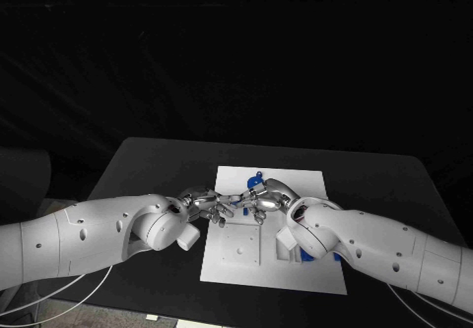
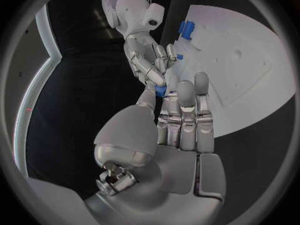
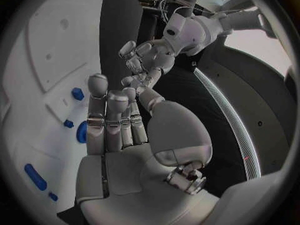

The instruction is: Assemble the parts on the task board

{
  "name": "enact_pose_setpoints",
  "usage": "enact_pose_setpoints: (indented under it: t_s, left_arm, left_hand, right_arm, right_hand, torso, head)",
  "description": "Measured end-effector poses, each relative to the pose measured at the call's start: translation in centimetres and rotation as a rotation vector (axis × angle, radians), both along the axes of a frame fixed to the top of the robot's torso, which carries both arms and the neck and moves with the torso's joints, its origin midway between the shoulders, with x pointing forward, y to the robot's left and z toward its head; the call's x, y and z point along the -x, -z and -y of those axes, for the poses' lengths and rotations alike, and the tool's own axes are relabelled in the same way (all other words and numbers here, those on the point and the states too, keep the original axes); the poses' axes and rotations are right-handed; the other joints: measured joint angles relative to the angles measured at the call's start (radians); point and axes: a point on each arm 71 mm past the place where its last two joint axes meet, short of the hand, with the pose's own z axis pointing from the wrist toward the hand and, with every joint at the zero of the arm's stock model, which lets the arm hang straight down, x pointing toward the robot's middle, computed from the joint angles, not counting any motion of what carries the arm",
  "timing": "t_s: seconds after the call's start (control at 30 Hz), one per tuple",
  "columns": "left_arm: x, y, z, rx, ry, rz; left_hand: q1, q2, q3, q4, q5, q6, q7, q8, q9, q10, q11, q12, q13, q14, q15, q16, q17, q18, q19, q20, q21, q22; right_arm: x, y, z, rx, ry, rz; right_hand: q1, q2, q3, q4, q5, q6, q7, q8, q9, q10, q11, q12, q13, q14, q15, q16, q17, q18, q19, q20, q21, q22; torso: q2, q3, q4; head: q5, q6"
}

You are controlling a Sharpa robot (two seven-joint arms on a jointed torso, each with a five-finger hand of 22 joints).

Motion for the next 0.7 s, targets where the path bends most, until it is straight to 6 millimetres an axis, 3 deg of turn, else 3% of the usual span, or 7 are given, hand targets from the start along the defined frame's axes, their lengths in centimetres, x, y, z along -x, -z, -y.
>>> enact_pose_setpoints:
  t_s: [0.33, 0.47, 0.7]
  left_arm:
    - [0.03, -0.02, 0.05, 0.000, 0.002, 0.000]
    - [0.03, -0.04, 0.08, 0.001, 0.003, 0.001]
    - [0.03, -0.05, 0.10, 0.002, 0.004, 0.000]
  left_hand:
    - [0.000, 0.000, 0.000, 0.000, 0.000, 0.000, 0.000, 0.000, 0.002, 0.001, 0.002, 0.000, 0.000, 0.000, 0.000, 0.000, 0.000, 0.000, 0.000, 0.000, 0.001, 0.001]
    - [0.000, 0.000, 0.000, 0.000, 0.001, 0.000, 0.000, 0.000, 0.002, 0.002, 0.002, 0.000, 0.000, 0.000, 0.000, 0.000, 0.000, 0.000, 0.000, 0.000, 0.001, 0.001]
    - [0.000, 0.000, 0.000, 0.000, 0.002, 0.000, 0.000, 0.000, 0.002, 0.002, 0.002, 0.000, 0.000, 0.000, 0.000, 0.000, 0.001, 0.000, 0.000, 0.000, 0.001, 0.001]
  right_arm:
    - [-0.04, -0.01, 0.08, -0.008, 0.001, 0.003]
    - [-0.06, -0.01, 0.12, -0.012, 0.004, 0.003]
    - [-0.07, 0.00, 0.14, -0.015, 0.006, 0.003]
  right_hand:
    - [0.014, 0.014, 0.003, -0.003, -0.040, 0.060, -0.020, -0.007, 0.000, -0.001, -0.006, 0.000, -0.007, -0.004, -0.004, 0.000, 0.002, 0.000, 0.000, 0.000, 0.005, 0.000]
    - [0.018, 0.017, 0.031, -0.008, -0.069, 0.075, -0.019, -0.005, 0.000, 0.002, -0.009, 0.000, -0.009, -0.004, -0.004, 0.000, 0.005, 0.000, 0.000, 0.000, 0.012, 0.000]
    - [0.011, 0.010, 0.088, -0.007, -0.075, 0.083, -0.017, -0.004, 0.000, 0.010, -0.016, 0.000, 0.003, -0.004, -0.004, 0.006, 0.014, 0.000, 0.003, -0.004, 0.033, 0.000]
  torso:
    - [0.000, 0.0000, -0.0001]
    - [0.000, -0.0001, -0.0001]
    - [0.000, -0.0003, -0.0001]
  head:
    - [-0.001, 0.000]
    - [-0.001, 0.000]
    - [-0.001, -0.001]
